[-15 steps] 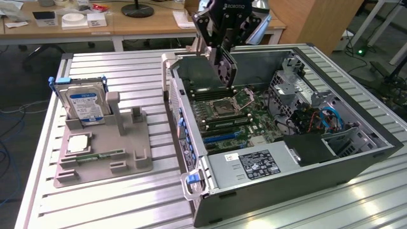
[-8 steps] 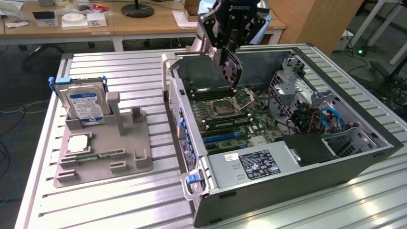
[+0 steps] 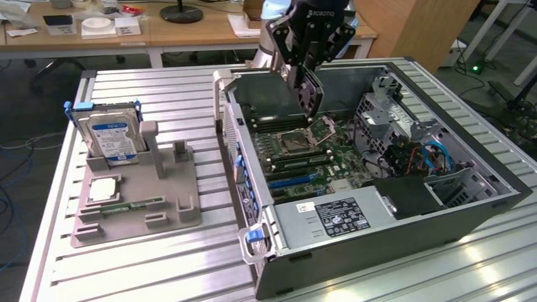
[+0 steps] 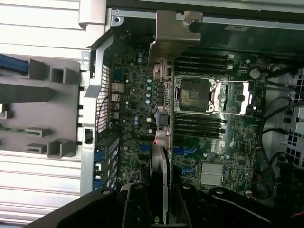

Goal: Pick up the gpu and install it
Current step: 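Pick up the gpu and move the gpu toward the slot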

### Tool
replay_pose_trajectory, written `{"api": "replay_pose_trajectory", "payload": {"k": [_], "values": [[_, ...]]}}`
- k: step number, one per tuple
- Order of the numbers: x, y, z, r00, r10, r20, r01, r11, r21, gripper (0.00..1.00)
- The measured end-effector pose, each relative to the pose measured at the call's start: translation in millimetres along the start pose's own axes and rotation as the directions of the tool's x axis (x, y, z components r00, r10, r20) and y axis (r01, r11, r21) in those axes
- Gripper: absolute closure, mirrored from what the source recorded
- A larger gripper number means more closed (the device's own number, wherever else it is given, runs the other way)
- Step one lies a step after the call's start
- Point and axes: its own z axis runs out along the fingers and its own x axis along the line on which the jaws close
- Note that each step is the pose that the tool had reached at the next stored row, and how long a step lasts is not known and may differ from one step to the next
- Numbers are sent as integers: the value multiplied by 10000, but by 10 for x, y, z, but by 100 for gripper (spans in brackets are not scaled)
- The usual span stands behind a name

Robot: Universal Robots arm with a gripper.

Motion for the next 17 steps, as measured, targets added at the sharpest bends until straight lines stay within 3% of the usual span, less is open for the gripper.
{"api": "replay_pose_trajectory", "payload": {"k": [17], "values": [[-470, -25, 45, 10000, 22, 5, -22, 10000, 0, 73]]}}
